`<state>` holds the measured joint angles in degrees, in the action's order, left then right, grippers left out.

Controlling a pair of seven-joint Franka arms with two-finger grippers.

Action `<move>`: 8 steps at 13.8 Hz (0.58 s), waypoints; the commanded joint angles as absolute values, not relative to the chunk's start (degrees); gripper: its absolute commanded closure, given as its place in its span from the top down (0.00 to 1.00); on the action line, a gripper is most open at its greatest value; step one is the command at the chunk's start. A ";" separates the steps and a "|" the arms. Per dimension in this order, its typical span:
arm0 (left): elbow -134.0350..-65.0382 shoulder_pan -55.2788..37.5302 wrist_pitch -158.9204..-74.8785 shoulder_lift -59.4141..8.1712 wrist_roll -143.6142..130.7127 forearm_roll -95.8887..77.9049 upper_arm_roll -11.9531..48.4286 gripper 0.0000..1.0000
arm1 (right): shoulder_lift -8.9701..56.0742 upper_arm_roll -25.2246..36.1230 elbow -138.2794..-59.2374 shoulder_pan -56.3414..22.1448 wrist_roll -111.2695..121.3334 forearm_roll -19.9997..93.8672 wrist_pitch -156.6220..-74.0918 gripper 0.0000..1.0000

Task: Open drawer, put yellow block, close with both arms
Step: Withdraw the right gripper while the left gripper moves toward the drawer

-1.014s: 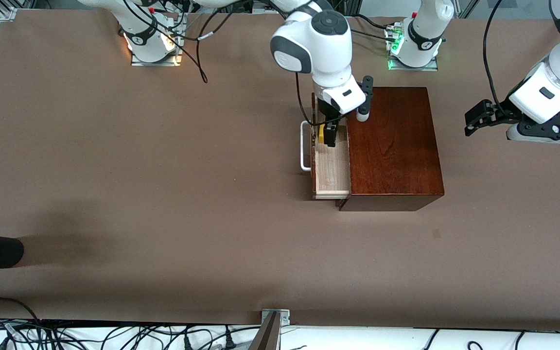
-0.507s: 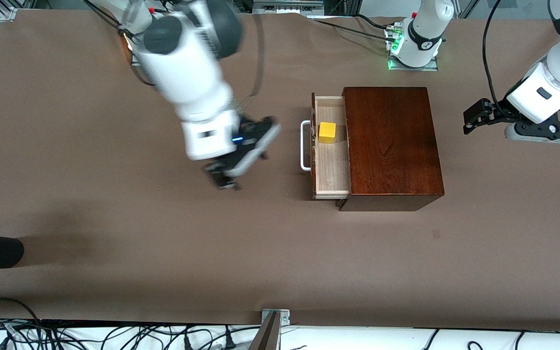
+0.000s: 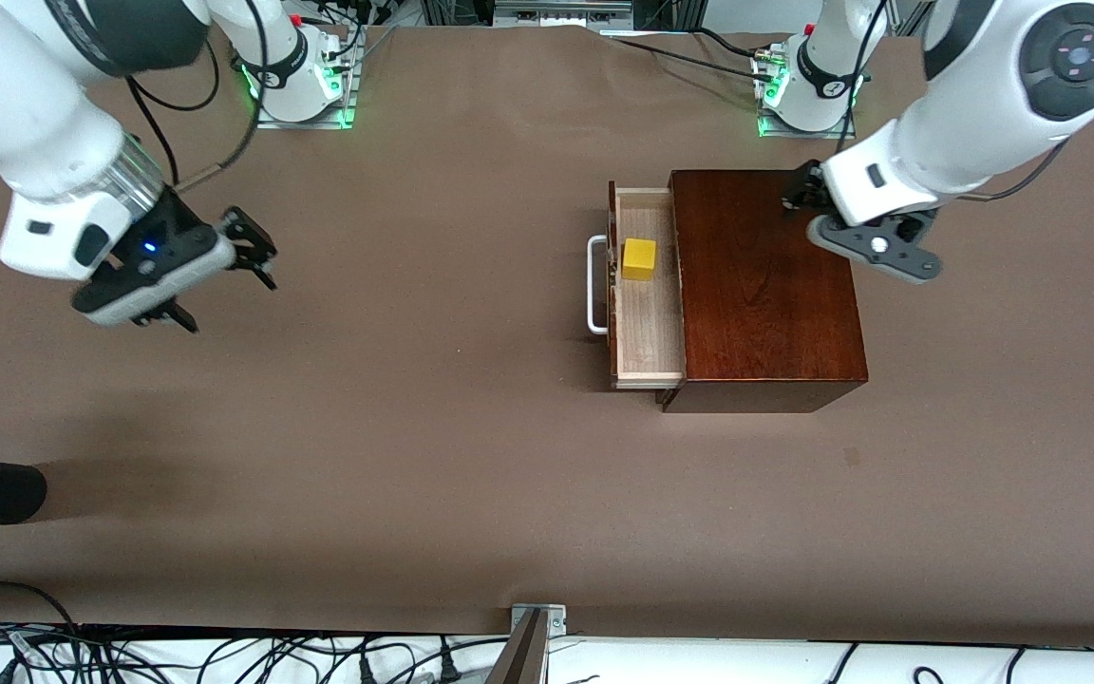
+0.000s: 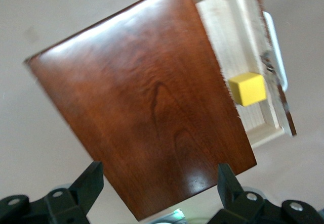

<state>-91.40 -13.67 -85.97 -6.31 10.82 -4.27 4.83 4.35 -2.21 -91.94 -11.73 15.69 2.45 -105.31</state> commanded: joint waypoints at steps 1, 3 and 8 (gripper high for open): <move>-80.19 -14.41 -84.20 -14.91 28.24 -5.36 4.13 1.00 | 0.26 0.08 -95.10 -10.81 11.96 2.90 -100.65 1.00; -76.22 -16.60 -85.07 -19.23 34.96 -5.53 4.13 1.00 | 0.09 1.75 -95.10 -10.81 12.04 2.72 -100.02 1.00; -76.56 -20.21 -81.30 -21.27 33.31 -25.19 4.74 1.00 | -0.26 4.92 -94.92 -10.72 10.21 2.20 -98.10 1.00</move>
<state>-78.48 -19.21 -83.92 -20.73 32.37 -18.48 5.03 0.93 4.74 -94.14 -11.13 12.53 2.39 -99.93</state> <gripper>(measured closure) 0.000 0.000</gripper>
